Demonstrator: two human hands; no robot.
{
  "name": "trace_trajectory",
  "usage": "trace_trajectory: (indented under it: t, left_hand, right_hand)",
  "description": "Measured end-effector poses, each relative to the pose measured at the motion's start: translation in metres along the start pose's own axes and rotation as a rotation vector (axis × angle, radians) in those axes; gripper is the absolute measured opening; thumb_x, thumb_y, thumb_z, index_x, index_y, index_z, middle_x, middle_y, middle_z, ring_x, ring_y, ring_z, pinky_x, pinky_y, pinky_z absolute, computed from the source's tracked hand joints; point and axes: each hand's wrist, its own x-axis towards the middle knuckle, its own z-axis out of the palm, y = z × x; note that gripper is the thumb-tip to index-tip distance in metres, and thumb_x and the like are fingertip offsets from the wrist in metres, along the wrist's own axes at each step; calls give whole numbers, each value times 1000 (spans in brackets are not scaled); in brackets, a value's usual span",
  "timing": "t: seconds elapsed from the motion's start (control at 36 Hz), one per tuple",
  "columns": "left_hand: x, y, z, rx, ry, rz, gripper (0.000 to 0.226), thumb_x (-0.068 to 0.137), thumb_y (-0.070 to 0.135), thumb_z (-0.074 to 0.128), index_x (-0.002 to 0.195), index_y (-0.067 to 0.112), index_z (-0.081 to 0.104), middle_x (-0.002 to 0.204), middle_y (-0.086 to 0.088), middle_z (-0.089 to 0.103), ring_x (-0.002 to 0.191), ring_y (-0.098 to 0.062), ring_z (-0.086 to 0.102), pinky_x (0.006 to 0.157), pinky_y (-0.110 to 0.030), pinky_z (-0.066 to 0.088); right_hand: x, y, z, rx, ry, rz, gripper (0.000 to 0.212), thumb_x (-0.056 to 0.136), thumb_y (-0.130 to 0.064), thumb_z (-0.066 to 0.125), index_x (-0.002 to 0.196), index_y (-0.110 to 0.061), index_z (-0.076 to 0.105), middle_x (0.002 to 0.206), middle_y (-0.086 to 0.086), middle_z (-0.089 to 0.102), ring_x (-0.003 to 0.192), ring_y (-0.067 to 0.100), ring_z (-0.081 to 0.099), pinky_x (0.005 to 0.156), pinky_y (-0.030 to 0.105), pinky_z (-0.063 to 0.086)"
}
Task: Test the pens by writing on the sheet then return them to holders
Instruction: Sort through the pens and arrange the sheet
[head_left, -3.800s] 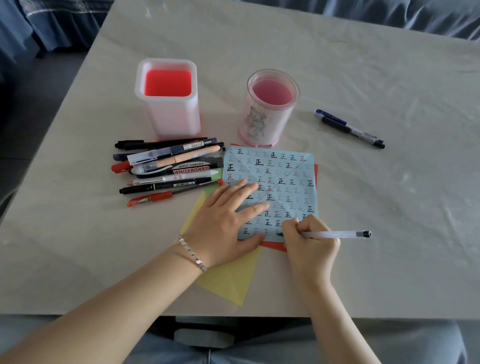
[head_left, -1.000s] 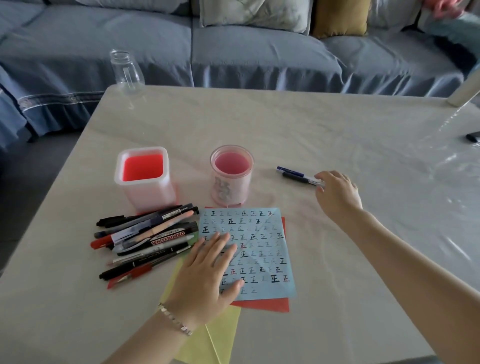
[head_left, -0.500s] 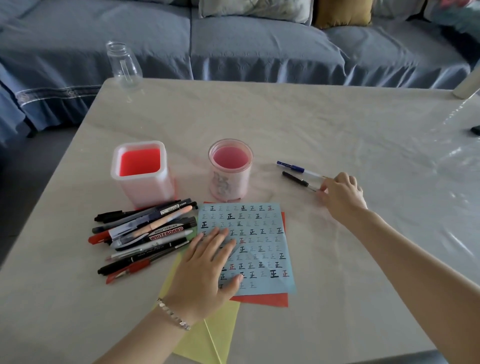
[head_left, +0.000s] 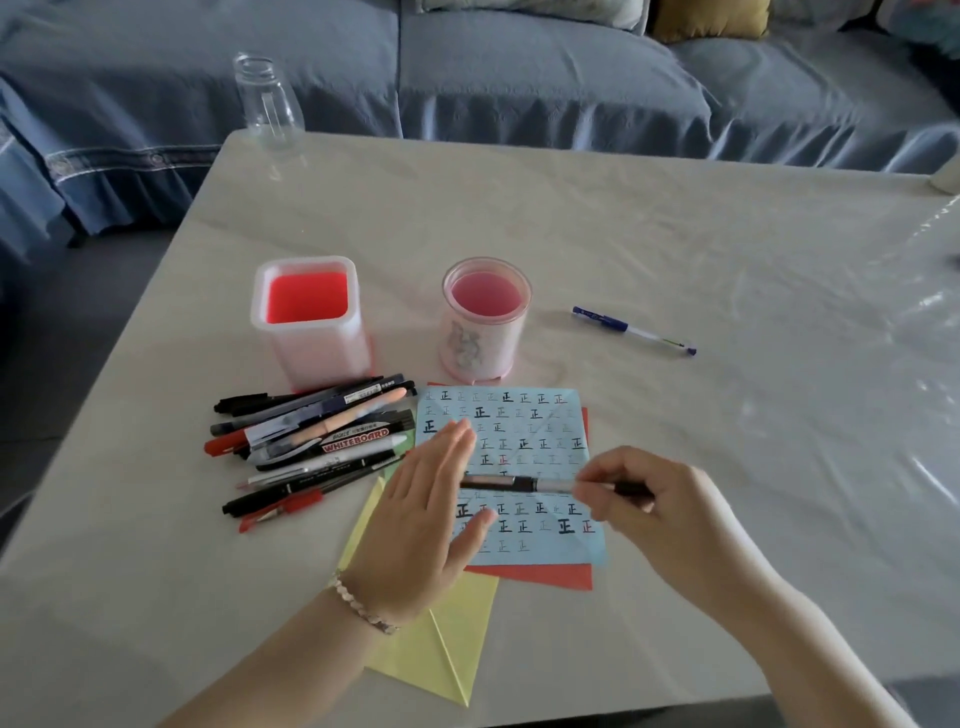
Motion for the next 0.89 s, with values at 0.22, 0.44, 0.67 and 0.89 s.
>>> trace_trajectory:
  t: [0.22,0.44,0.67,0.89]
  left_hand:
    - [11,30,-25,-146,-11,33,22,98,30,32,107,16,47,84,2,63,72,-9,52,60,-22,42]
    - [25,44,-45,-424,-247,-186,19,90,35,36,82,29,52,50,13,45,46,-6,44,46,-19,27]
    - [26,46,-53,-654,-296,-187,30,87,44,37,95,26,59,68,6,60,58,-9,53,53,-29,44]
    - [26,44,-59,-518,-480,-153,27,91,50,33,90,32,53,53,13,45,47,-5,41,48,-17,26]
  right_hand:
    - [-4,-33,25,487,91,-2,17,81,-6,63,65,-10,57,42,-6,48,39,5,41,45,12,35]
    - [5,-36,57,390,163,87,36,82,-25,64,58,-12,41,37,-10,36,35,4,31,39,13,26]
    - [0,-31,57,494,199,-86,40,83,-18,60,55,-14,31,47,-4,31,46,7,29,43,17,27]
    - [-3,-23,48,553,165,-151,36,75,-24,61,53,-21,33,46,-6,30,45,8,28,43,16,26]
